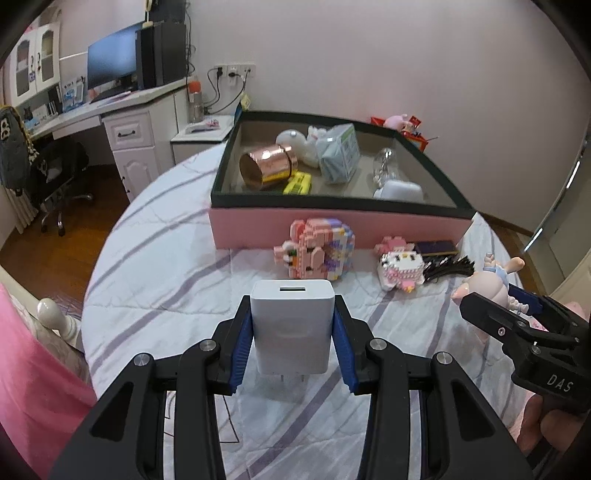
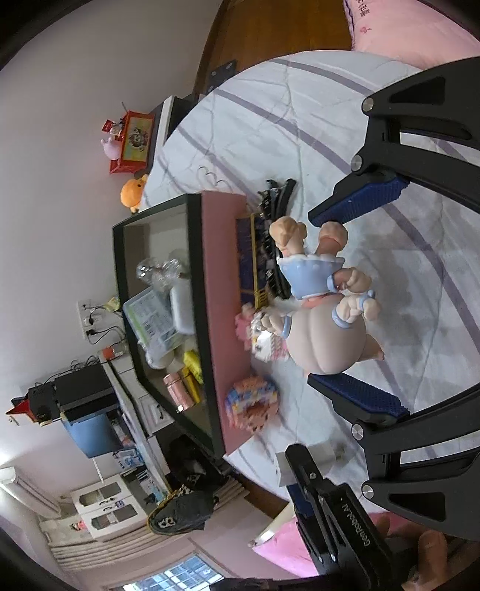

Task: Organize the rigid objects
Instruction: 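Carry charger and pig doll into the pink box and release both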

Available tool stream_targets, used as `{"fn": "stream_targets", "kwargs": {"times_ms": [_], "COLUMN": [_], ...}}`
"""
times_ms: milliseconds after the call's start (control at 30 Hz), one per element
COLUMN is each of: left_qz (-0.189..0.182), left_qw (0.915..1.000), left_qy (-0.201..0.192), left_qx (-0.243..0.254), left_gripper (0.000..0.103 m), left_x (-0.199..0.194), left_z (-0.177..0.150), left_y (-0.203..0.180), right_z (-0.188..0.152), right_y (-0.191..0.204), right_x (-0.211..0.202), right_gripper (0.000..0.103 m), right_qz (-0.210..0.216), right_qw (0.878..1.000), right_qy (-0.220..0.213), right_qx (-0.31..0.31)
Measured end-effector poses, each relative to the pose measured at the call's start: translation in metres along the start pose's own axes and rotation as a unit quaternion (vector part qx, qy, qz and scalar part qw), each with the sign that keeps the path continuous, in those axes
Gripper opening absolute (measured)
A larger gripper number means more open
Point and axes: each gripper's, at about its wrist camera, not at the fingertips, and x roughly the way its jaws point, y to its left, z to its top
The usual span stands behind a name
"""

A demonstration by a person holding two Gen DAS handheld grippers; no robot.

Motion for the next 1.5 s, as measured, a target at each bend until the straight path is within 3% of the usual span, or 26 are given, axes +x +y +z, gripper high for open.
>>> {"fn": "stream_targets", "kwargs": {"times_ms": [433,700,1000,1400,1500], "left_qz": [-0.011,-0.017,-0.023,-0.027,-0.019], "left_qw": [0.9975,0.9952,0.9968,0.9995,0.9996], "left_qy": [-0.067,-0.095,-0.075,-0.006,-0.013], "left_qx": [0.018,0.017,0.019,0.018,0.019], "left_gripper": [0.041,0.041,0.041,0.041,0.056], "left_x": [-0.034,-0.022,0.032,0.104,0.101], "left_z": [0.05,0.096,0.133,0.132,0.13], "left_y": [-0.008,-0.012,-0.023,-0.028,-0.025], "right_z": [0.045,0.09,0.132,0.129,0.127], "right_y": [0.01,0.003,-0.017,-0.034,-0.035], "right_x": [-0.023,-0.019,0.028,0.094,0.098], "right_gripper": [0.08,0.08,0.08,0.08,0.081], "right_qz": [0.007,-0.001,-0.003,-0.022,-0.027], "right_qw": [0.999,0.997,0.998,1.0,1.0], "right_qy": [-0.048,-0.076,-0.06,-0.002,0.001], "right_qx": [-0.025,-0.033,-0.015,-0.002,-0.004]}}
